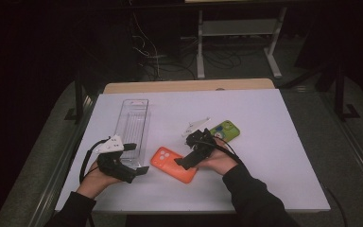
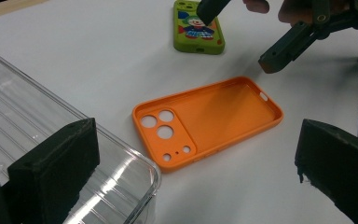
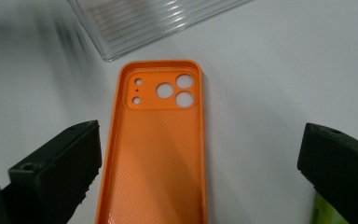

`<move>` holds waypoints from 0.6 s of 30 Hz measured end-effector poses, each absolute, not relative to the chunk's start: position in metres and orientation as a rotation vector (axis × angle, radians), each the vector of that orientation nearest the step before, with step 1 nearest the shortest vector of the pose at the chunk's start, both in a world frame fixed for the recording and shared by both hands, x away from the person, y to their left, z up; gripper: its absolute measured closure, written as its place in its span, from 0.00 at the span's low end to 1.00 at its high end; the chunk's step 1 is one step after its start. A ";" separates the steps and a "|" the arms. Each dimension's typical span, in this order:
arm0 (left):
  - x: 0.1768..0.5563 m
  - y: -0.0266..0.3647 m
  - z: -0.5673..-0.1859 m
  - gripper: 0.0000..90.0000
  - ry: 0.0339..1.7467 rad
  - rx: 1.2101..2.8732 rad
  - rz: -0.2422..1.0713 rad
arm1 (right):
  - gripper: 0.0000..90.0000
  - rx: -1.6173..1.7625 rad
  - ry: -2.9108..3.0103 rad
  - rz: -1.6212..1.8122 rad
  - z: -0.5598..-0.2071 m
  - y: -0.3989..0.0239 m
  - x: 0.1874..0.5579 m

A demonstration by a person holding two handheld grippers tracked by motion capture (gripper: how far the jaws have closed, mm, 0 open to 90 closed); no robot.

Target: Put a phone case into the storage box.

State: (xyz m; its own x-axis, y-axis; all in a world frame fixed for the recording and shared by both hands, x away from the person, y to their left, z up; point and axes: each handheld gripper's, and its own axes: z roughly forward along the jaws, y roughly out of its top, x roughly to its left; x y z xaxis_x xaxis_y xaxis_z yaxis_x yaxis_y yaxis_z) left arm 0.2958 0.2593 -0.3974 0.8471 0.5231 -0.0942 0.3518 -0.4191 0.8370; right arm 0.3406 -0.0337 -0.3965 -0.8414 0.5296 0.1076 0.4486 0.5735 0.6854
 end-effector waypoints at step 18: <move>0.295 0.258 -0.399 0.00 0.639 2.039 0.213 | 0.01 0.787 2.741 1.009 -0.417 -0.001 0.339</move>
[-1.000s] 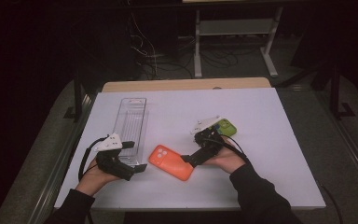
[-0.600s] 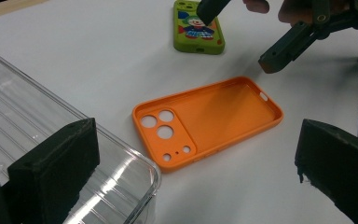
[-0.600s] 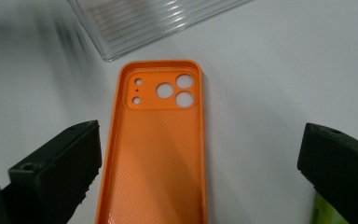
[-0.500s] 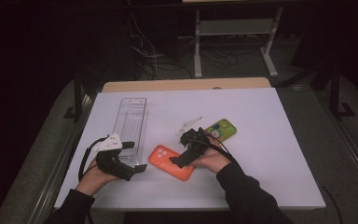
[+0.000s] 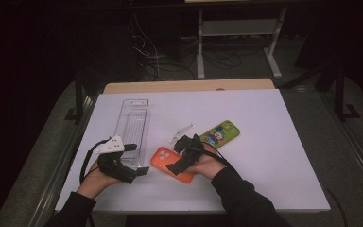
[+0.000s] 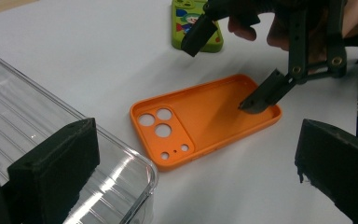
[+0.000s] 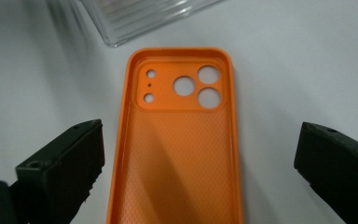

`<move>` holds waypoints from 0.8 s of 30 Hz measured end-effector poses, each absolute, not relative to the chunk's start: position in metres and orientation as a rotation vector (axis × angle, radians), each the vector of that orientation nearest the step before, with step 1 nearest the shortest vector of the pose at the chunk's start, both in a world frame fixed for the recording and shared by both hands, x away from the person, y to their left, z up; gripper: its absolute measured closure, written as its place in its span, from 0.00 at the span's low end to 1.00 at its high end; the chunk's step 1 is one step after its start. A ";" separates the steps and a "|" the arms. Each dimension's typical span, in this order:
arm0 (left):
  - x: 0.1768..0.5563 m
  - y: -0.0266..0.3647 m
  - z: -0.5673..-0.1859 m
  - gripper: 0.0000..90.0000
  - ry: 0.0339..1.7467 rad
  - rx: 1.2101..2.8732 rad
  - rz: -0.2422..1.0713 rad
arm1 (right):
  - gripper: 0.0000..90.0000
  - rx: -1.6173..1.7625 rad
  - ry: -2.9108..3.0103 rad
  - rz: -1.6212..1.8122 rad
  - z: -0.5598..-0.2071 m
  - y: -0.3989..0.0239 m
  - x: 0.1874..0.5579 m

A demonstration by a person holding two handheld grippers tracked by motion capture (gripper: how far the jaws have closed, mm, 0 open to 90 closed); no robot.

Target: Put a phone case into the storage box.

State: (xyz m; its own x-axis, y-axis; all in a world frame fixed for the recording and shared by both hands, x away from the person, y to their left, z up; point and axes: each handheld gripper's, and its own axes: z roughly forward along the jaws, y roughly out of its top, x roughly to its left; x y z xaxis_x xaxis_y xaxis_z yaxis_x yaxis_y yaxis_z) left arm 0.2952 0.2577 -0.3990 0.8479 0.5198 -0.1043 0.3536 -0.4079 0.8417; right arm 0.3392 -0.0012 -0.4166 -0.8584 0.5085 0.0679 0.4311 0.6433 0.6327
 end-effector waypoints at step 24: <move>0.294 0.256 -0.400 0.00 0.643 2.039 0.195 | 0.11 0.775 2.786 0.898 -0.444 0.014 0.331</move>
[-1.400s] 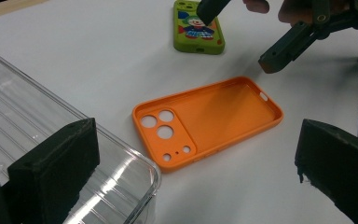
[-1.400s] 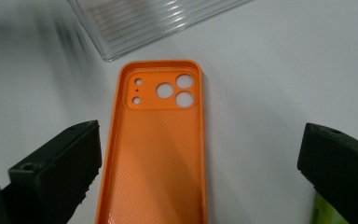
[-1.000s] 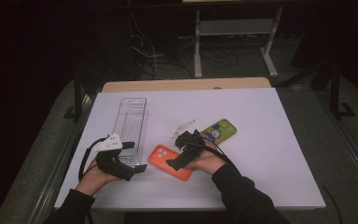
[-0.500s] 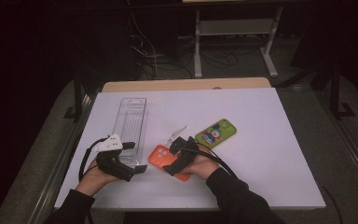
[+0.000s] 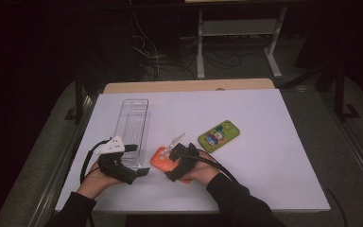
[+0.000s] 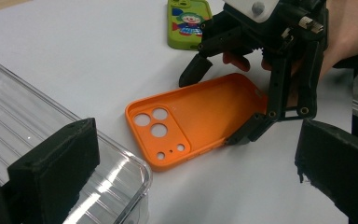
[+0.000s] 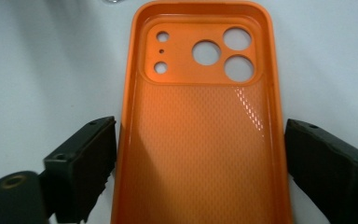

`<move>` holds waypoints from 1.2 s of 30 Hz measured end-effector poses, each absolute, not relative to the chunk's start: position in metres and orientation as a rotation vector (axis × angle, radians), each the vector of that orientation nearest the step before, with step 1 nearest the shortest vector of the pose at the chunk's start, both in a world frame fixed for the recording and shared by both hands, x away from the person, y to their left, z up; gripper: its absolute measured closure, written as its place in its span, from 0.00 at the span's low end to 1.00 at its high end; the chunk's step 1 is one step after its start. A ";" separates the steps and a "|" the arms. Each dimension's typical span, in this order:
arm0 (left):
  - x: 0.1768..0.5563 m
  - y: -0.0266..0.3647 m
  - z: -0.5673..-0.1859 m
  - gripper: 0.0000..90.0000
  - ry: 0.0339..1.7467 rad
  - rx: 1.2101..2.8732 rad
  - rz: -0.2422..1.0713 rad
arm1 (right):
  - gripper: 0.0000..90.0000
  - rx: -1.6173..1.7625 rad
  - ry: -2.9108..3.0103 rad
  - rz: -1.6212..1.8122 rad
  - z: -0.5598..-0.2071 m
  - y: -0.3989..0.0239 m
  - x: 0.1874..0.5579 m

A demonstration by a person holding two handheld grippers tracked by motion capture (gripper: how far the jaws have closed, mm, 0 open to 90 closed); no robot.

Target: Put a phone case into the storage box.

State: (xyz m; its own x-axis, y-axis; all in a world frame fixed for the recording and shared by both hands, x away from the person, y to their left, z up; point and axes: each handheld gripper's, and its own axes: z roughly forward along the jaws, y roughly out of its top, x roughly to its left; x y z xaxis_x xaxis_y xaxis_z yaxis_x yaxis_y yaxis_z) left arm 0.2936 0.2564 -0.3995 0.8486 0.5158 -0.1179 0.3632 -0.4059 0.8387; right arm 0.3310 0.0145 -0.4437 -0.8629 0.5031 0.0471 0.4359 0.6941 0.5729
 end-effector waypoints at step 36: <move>0.310 0.226 -0.378 0.00 0.502 2.136 0.167 | 0.17 0.616 2.801 0.950 -0.400 -0.061 0.345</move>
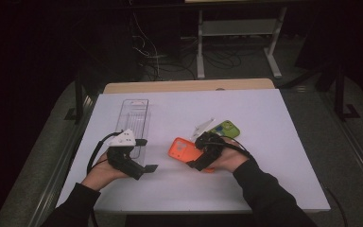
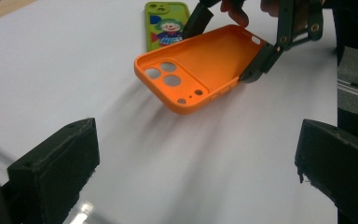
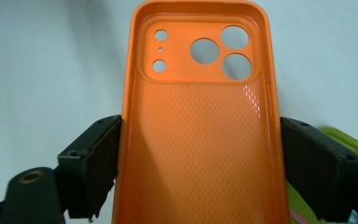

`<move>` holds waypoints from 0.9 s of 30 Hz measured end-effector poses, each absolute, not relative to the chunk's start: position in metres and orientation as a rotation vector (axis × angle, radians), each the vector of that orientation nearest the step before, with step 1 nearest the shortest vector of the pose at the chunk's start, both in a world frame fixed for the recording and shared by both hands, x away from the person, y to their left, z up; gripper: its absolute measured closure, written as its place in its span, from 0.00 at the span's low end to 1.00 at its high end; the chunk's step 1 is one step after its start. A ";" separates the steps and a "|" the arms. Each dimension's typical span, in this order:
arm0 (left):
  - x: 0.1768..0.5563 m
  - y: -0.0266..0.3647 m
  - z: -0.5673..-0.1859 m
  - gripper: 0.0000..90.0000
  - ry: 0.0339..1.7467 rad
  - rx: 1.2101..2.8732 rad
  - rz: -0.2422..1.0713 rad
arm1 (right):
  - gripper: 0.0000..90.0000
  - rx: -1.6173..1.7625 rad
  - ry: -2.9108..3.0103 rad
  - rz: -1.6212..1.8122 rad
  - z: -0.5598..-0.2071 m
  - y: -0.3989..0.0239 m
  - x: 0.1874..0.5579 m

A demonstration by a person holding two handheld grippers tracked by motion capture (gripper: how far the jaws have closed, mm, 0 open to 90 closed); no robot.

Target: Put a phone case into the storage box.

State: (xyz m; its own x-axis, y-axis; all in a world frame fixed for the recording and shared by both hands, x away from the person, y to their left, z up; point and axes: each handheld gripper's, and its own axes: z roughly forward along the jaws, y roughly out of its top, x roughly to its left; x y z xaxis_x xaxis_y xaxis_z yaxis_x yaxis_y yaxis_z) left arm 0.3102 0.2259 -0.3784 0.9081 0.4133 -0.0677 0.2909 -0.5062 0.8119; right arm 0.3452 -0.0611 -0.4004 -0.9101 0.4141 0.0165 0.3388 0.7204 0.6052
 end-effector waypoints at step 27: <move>0.343 0.119 -0.369 0.00 0.092 2.312 -0.041 | 0.17 0.271 2.982 0.993 -0.388 -0.100 0.347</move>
